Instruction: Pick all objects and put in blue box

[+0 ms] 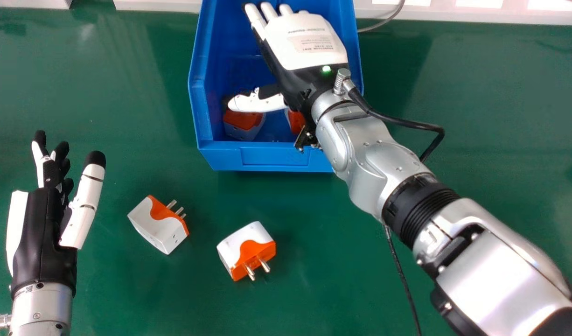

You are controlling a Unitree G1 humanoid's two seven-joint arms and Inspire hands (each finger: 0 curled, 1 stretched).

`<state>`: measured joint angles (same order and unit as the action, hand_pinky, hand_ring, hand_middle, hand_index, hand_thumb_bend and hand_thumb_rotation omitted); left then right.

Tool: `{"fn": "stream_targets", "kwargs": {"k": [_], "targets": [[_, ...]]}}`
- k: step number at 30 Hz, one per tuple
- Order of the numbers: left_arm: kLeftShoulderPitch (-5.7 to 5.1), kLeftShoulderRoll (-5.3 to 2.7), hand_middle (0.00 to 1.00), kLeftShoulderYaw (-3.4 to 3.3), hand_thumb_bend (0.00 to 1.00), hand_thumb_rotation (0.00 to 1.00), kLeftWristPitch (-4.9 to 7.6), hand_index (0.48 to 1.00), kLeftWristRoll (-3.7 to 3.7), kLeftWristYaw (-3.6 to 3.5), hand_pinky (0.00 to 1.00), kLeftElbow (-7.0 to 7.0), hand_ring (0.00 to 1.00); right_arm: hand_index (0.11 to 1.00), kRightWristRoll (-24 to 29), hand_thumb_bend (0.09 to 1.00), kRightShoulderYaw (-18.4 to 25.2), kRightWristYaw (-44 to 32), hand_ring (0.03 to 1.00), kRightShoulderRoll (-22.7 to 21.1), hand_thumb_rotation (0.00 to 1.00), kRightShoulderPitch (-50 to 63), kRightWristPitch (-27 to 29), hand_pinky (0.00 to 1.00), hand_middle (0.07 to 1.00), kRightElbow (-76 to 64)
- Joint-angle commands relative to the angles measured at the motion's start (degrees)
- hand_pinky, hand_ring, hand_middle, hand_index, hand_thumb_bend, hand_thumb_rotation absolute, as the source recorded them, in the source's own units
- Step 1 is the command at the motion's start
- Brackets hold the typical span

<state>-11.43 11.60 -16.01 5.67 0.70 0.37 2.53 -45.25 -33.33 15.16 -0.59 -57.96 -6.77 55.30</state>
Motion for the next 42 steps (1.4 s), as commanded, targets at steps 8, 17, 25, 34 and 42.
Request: {"fn": "stream_targets", "kwargs": {"k": [8, 17, 25, 34, 42], "targets": [[-1.05, -0.26, 0.99, -0.03, 0.45, 0.79, 0.14, 0.953, -0.04, 0.24, 0.98, 2.69, 0.99, 1.000, -4.49, 0.384, 0.42, 0.52, 1.000, -7.37, 0.75, 21.21, -3.58, 0.91, 1.000, -36.98], [-1.83, -0.43, 0.98, 0.06, 0.45, 0.80, 0.58, 0.960, -0.13, -0.05, 0.99, 3.08, 0.99, 0.990, -2.82, 0.418, 1.81, -2.75, 0.982, -17.75, 0.78, 42.73, 6.16, 0.87, 1.000, -61.43], [-2.28, -0.93, 0.99, 0.00, 0.45, 0.78, 0.51, 0.954, -0.26, 0.15, 0.99, 3.54, 0.99, 0.996, -1.78, 0.407, 3.27, -5.59, 0.964, -24.17, 0.79, 51.85, 16.94, 0.87, 0.997, -65.80], [-2.56, -0.61, 0.99, 0.14, 0.46, 0.79, 0.66, 0.958, 0.83, 0.27, 1.00, 3.64, 1.00, 0.988, -4.35, 0.408, 2.60, -9.55, 0.958, -27.14, 0.81, 51.70, 24.13, 0.84, 0.992, -61.41], [-2.14, -0.56, 0.98, 0.16, 0.47, 0.80, 0.60, 0.955, 1.53, 0.42, 0.99, 3.58, 0.99, 0.966, -8.67, 0.442, -0.36, -10.95, 0.940, -25.60, 0.70, 43.55, 29.76, 0.83, 0.979, -49.88]]}}
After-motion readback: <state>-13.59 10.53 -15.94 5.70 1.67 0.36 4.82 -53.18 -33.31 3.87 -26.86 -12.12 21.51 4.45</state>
